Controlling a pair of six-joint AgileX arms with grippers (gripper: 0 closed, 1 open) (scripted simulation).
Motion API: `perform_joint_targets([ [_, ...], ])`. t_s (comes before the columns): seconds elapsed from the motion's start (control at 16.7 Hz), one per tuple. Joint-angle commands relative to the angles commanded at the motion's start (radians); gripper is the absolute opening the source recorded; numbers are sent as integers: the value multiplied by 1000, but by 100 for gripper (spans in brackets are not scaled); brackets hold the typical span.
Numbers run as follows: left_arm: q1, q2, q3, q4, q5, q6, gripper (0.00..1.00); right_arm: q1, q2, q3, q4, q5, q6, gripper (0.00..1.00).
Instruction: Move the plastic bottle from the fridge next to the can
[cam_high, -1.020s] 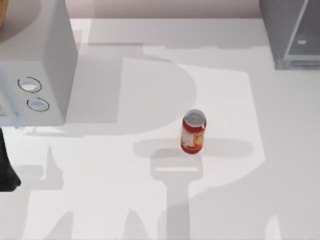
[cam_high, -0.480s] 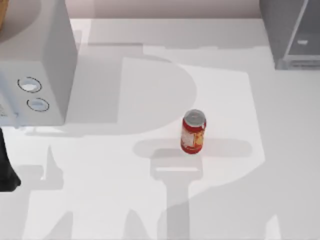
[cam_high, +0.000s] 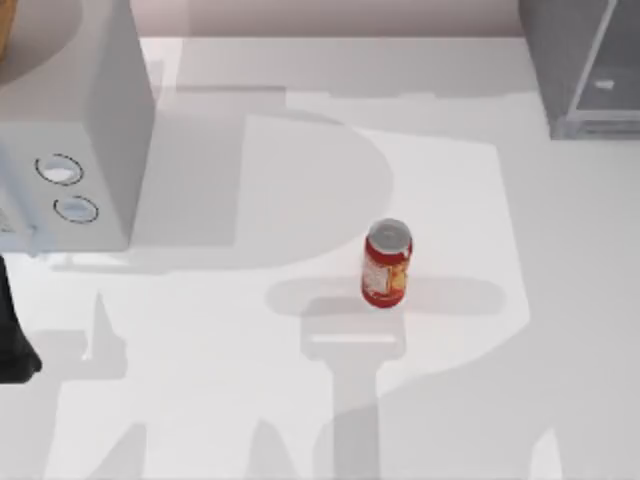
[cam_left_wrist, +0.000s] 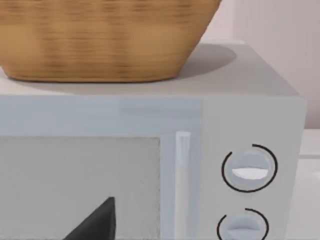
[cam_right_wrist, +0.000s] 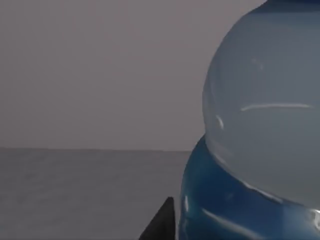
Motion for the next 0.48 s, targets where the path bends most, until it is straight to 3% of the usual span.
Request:
perform_joint_targets([
  [0.48,0,0,0,0,0,0,100,0,-121,26,-147,-2,1,0],
])
